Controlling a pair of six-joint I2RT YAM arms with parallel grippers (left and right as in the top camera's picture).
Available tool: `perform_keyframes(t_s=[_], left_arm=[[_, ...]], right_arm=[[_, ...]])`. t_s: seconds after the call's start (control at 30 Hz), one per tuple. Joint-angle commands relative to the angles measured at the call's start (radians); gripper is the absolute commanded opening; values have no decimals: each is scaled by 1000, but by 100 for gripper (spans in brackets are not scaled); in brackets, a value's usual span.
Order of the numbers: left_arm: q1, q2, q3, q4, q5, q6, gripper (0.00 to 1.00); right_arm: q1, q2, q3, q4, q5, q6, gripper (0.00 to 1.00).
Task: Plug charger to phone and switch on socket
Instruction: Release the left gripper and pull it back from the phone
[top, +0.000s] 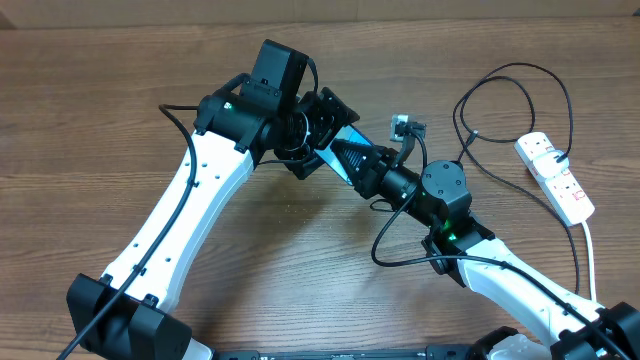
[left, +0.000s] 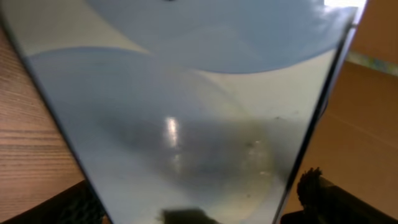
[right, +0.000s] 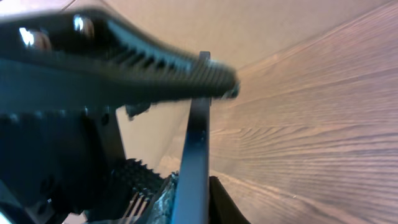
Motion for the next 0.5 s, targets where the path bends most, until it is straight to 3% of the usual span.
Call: perform_keyframes(t_s=[0.0, 0.13, 0.27, 0.47], left_arm=[[-11, -11, 5, 4, -1, 5, 99], [11, -11, 5, 7, -41, 39, 100], [104, -11, 5, 0, -5, 166, 100], [323, -11, 5, -145, 121, 350, 100]], right_arm=[[8, -7, 3, 21, -36, 0, 12], [8, -7, 4, 2, -34, 0, 9], [-8, -7, 3, -114, -29, 16, 4], [-68, -7, 3, -294, -81, 210, 4]])
